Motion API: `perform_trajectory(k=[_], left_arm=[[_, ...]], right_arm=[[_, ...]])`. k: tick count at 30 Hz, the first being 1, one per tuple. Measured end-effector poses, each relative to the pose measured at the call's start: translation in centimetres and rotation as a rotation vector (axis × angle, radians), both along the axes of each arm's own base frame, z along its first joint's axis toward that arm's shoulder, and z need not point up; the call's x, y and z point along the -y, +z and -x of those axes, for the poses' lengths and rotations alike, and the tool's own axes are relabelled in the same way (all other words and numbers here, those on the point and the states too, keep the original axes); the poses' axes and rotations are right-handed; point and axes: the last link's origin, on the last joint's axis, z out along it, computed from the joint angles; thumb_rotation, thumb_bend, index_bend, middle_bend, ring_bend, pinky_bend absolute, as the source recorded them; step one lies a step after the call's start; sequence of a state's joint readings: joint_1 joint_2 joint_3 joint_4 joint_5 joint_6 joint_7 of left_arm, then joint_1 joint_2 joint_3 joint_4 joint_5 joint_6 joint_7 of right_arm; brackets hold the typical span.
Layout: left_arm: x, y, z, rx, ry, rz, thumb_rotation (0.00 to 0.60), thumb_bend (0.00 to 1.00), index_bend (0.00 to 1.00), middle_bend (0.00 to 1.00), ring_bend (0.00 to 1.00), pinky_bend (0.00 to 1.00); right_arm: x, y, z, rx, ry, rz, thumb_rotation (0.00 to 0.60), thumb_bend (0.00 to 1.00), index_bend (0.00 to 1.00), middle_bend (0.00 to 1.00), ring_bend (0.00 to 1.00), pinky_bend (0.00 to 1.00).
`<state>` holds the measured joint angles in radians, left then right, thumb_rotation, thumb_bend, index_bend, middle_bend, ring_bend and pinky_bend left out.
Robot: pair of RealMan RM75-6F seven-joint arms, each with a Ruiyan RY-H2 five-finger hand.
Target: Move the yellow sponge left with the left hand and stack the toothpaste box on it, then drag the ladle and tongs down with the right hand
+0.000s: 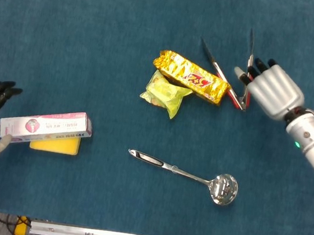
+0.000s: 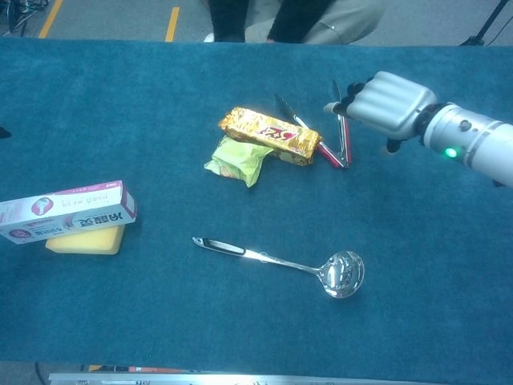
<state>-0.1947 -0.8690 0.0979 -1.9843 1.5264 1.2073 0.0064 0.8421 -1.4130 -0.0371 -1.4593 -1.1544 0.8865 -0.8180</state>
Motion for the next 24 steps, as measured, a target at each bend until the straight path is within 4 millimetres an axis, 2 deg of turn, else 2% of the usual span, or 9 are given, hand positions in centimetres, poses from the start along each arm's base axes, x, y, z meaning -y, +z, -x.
perform_trajectory(k=[14, 24], left_arm=[[0.6, 0.6, 0.7, -0.003, 0.033, -0.016, 0.600, 0.34, 0.11, 0.07, 0.05, 0.19], [0.9, 1.0, 1.1, -0.002, 0.048, -0.025, 0.600, 0.34, 0.11, 0.07, 0.05, 0.19]], right_arm=[[4.5, -3.3, -1.8, -0.023, -0.060, 0.073, 0.600, 0.00, 0.12, 0.28, 0.16, 0.33], [6.2, -4.6, -2.8, -0.033, -0.079, 0.100, 0.600, 0.00, 0.12, 0.28, 0.16, 0.32]])
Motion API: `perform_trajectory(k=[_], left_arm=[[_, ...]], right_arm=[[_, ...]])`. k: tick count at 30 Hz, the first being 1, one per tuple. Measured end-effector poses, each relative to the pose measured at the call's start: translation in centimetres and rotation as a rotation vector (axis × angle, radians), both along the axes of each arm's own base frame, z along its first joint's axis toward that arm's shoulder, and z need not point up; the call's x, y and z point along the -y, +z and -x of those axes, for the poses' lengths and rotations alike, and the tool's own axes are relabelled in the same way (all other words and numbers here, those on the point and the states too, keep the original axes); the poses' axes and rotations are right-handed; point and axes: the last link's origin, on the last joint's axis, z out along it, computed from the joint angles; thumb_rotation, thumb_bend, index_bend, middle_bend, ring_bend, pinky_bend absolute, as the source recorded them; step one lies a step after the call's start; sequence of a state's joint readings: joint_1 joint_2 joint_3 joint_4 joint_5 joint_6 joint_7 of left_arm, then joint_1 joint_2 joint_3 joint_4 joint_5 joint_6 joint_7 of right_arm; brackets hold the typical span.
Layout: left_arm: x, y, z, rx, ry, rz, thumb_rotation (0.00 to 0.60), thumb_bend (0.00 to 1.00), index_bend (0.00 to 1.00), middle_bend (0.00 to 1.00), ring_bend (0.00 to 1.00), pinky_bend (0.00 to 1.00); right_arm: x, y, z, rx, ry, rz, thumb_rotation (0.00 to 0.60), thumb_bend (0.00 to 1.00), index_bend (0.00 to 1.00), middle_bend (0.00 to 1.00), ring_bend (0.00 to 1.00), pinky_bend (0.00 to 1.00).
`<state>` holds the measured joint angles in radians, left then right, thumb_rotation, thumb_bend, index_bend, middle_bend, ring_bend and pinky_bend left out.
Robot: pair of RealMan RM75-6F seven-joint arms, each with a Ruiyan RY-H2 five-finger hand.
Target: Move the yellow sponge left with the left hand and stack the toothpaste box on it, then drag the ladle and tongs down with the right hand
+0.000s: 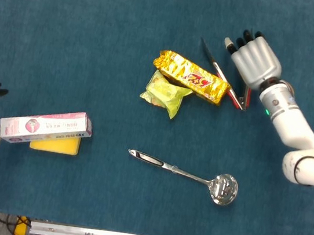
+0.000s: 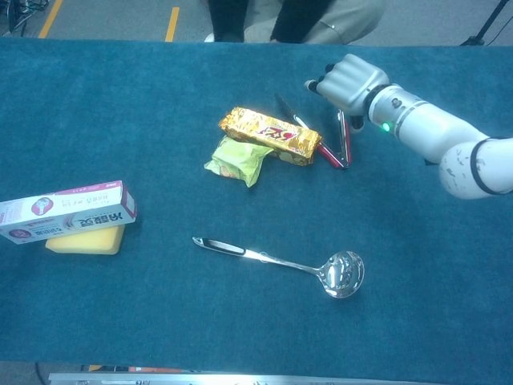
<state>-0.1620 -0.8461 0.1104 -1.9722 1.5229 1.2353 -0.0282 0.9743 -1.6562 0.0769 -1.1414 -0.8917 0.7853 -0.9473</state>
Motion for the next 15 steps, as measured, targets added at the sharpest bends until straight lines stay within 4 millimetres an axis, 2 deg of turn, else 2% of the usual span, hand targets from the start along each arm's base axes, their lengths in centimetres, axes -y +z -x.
perform_trajectory(k=[15], left_arm=[[0.1, -0.1, 0.0, 0.007, -0.005, 0.007, 0.600, 0.34, 0.11, 0.07, 0.05, 0.19]], right_arm=[[0.1, 0.6, 2.5, -0.095, -0.067, 0.000, 0.600, 0.00, 0.12, 0.28, 0.16, 0.31]])
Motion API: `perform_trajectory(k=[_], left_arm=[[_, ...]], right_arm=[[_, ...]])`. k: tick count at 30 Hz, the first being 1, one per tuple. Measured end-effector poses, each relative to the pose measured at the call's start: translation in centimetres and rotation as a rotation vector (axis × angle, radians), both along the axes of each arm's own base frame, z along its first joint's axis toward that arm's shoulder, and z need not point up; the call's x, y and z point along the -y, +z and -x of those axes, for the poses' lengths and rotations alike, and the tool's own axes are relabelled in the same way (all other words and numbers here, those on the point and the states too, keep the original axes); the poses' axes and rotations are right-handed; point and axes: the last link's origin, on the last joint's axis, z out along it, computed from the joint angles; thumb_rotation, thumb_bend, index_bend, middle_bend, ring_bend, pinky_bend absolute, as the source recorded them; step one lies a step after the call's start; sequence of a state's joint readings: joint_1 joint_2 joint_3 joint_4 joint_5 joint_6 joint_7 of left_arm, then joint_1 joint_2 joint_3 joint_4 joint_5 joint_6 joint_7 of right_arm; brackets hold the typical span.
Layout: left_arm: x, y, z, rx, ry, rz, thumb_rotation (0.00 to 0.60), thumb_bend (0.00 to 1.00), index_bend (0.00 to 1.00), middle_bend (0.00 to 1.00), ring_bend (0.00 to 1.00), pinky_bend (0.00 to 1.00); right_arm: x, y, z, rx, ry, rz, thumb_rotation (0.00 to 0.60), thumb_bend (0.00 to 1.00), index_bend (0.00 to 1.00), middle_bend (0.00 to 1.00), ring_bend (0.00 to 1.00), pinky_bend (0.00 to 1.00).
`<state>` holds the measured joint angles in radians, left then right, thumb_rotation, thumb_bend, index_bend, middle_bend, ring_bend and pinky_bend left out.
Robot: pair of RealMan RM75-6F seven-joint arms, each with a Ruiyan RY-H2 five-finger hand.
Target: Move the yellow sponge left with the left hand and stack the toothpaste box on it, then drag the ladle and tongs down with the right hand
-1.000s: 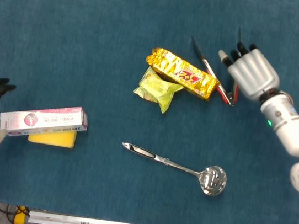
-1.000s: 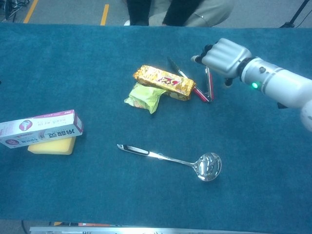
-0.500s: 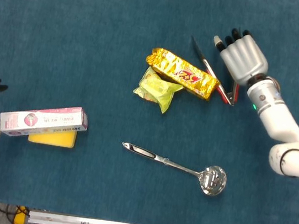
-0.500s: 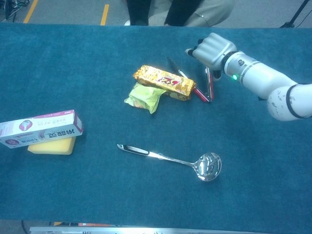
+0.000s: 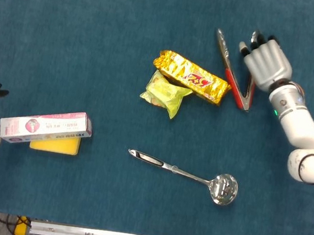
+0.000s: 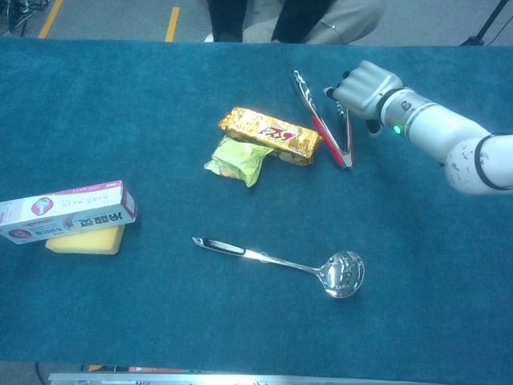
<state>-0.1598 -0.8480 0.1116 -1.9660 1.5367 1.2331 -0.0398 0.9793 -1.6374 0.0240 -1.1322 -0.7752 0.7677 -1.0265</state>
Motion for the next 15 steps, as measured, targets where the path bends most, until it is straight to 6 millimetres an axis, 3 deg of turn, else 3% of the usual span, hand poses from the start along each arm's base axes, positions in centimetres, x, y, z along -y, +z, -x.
perform_trajectory(k=[15], left_arm=[[-0.1, -0.2, -0.1, 0.002, -0.010, 0.007, 0.600, 0.34, 0.11, 0.07, 0.05, 0.19]], right_arm=[[-2.6, 2.2, 2.8, -0.008, -0.035, -0.031, 0.600, 0.00, 0.12, 0.28, 0.16, 0.31]])
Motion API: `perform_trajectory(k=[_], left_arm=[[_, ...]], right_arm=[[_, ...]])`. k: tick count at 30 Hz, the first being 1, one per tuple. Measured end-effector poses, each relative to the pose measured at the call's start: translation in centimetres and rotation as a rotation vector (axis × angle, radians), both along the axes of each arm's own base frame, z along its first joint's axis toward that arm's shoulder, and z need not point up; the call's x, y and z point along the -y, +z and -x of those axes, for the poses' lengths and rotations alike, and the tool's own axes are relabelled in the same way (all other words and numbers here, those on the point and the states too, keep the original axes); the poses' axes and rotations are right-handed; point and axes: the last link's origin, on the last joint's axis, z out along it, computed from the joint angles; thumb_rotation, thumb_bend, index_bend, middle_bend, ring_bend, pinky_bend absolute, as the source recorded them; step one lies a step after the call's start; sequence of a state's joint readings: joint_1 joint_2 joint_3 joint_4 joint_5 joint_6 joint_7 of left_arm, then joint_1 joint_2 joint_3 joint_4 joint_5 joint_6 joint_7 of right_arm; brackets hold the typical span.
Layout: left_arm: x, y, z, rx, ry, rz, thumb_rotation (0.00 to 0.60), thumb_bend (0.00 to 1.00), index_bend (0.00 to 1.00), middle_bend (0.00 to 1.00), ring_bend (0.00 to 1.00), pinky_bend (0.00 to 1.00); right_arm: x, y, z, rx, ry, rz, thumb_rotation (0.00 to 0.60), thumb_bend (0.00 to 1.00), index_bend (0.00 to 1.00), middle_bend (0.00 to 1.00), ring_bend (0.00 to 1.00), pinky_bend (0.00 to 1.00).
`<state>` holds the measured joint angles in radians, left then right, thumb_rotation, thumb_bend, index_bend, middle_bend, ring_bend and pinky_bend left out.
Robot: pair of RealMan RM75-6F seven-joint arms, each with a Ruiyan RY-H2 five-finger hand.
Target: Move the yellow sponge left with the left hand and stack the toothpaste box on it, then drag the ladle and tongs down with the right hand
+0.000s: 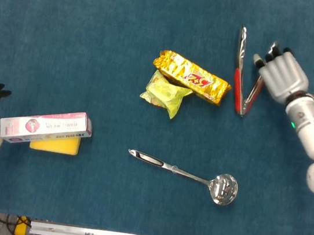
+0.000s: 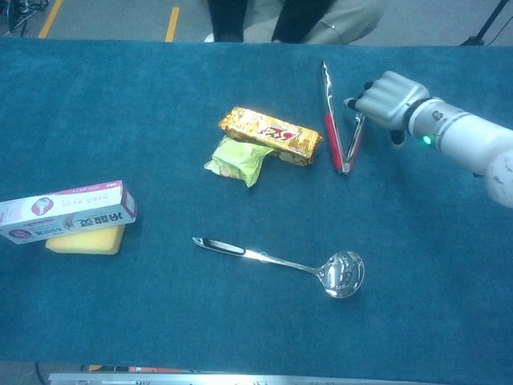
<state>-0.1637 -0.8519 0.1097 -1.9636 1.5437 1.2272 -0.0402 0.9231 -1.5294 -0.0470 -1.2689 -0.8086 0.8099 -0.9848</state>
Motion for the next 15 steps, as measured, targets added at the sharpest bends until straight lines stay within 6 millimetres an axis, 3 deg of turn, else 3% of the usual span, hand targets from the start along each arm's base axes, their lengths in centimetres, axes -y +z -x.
perform_trajectory(k=[15], left_arm=[[-0.2, -0.2, -0.2, -0.001, -0.010, 0.011, 0.600, 0.34, 0.11, 0.07, 0.05, 0.19]], right_arm=[[-6.3, 4.6, 1.5, 0.057, -0.035, -0.094, 0.600, 0.00, 0.12, 0.29, 0.16, 0.31]])
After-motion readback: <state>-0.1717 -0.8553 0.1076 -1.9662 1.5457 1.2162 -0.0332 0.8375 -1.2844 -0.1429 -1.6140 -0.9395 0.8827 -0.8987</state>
